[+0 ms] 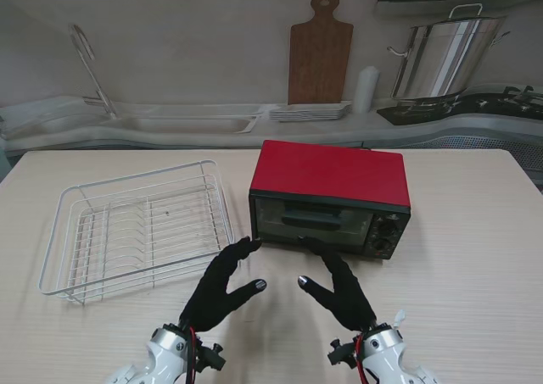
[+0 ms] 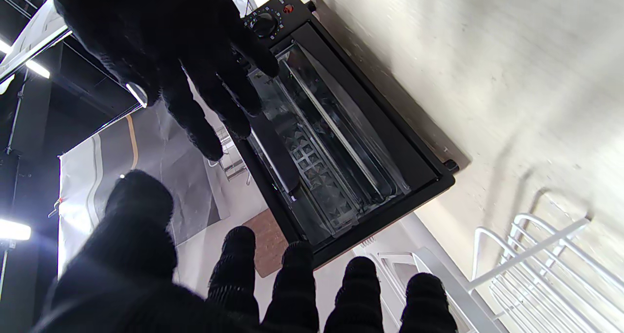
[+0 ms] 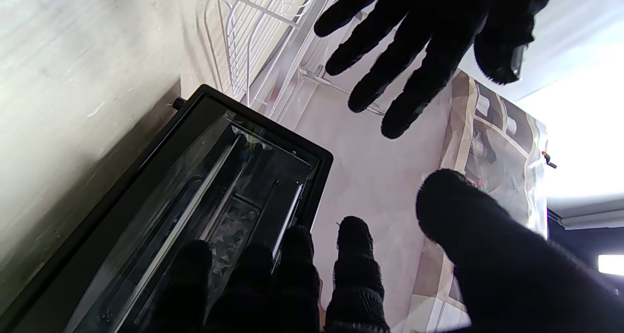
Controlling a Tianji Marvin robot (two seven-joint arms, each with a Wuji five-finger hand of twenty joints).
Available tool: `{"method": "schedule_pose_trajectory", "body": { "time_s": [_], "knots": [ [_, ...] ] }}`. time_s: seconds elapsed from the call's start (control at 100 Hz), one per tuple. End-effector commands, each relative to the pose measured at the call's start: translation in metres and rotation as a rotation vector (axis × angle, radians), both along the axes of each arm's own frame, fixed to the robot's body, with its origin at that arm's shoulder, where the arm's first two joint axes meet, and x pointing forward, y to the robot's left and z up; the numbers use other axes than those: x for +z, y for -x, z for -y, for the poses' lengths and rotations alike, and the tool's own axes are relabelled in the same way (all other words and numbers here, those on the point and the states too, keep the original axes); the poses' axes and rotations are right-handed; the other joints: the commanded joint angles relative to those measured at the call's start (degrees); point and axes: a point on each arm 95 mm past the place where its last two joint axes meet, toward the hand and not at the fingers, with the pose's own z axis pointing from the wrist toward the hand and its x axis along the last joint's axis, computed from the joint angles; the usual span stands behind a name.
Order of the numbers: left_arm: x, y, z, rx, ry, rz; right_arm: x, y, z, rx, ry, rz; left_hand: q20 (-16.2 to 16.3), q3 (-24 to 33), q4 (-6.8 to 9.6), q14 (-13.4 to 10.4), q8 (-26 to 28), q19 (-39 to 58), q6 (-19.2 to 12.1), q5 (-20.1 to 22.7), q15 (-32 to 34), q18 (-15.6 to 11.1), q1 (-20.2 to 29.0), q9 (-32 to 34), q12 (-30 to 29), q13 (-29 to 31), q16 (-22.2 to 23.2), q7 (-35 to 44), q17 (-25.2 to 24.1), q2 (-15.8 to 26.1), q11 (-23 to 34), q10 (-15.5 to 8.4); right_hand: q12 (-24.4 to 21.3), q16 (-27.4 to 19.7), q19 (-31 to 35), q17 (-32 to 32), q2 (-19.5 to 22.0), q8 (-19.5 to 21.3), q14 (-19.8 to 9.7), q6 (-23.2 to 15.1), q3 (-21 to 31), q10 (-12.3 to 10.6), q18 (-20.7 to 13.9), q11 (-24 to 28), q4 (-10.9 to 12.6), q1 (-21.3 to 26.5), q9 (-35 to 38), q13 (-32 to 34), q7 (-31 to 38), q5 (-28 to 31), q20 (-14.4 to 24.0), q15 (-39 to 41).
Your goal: Slide the trays into the oven
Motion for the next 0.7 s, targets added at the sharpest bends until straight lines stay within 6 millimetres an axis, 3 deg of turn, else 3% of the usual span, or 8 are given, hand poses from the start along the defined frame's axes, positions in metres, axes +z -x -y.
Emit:
{"method": "schedule_pose_trajectory", "body": {
  "time_s": [0.0, 0.69],
  "knots": [
    [0.0009, 0.0051, 0.0054, -0.009, 0.009, -0.003, -0.0022, 0.0041, -0.0015, 0.018, -0.007, -0.005, -1.0, -0.5, 0.71, -2.2, -0.7, -2.6, -1.8, -1.9, -1.0, -2.4, 0.7, -1.3, -0.5, -0.9, -0.6, 0.4, -0.2, 1.0, 0.4, -0.8, -0.9, -0.4, -1.8, -0.5, 0.7, -1.0, -3.1, -2.6, -1.9, -3.3, -2.5, -0.9, 1.5, -2.8, 0.3, -2.9, -1.4, -1.6, -0.9, -0.6],
    [0.0035, 0.0064, 0.0082, -0.016, -0.017, 0.014, -0.0002, 0.0030, 0.0021, 0.019, -0.029, 0.000, -1.3, -0.4, 0.69, -2.5, -1.0, -2.4, -1.7, -1.7, -1.1, -2.3, 0.6, -1.1, -0.5, -1.0, -0.7, 0.4, -0.2, 1.0, 0.3, -0.7, -1.0, -0.4, -2.6, -0.5, 0.4, -0.7, -3.2, -2.4, -2.5, -3.3, -2.6, -1.4, 0.7, -2.7, 0.3, -3.2, -1.8, -1.4, -1.6, -0.6]
  ]
}}
